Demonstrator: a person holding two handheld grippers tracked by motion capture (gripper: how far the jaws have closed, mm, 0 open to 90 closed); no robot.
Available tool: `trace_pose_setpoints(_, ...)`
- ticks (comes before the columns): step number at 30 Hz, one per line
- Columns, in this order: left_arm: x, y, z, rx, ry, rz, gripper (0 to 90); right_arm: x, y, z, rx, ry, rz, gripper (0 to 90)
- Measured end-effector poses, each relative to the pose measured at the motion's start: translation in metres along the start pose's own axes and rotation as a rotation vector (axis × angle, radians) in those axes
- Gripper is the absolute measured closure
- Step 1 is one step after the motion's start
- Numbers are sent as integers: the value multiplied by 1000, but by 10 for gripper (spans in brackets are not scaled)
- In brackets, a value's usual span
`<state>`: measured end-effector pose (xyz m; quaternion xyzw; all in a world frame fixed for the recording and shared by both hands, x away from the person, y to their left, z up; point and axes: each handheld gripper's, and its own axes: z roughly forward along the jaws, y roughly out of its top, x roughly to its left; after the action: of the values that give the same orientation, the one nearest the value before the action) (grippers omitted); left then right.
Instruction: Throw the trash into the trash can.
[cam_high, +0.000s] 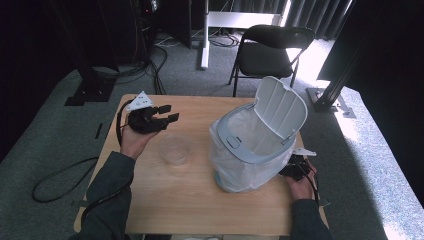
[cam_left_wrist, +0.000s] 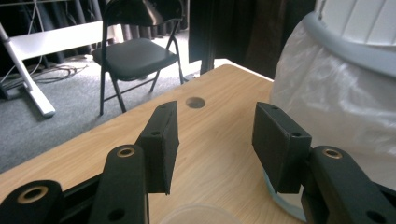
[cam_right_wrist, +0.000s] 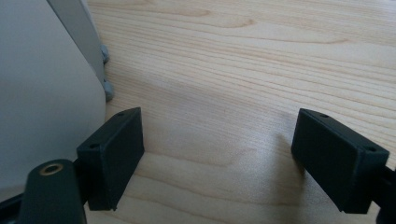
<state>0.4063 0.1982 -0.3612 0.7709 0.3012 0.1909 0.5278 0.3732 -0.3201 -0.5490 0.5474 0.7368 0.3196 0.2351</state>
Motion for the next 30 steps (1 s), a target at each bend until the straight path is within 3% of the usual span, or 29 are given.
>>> trace_pose_setpoints(11,15,-38,9,65,34,-54,601,0,0,0,0,0,1,161)
trace_pose_setpoints(25,23,-88,25,185,98,-119,898,0,0,0,-1,-1,1,160)
trace_pose_setpoints(30,24,-98,32,221,91,-126,900,0,0,0,-1,-1,1,160)
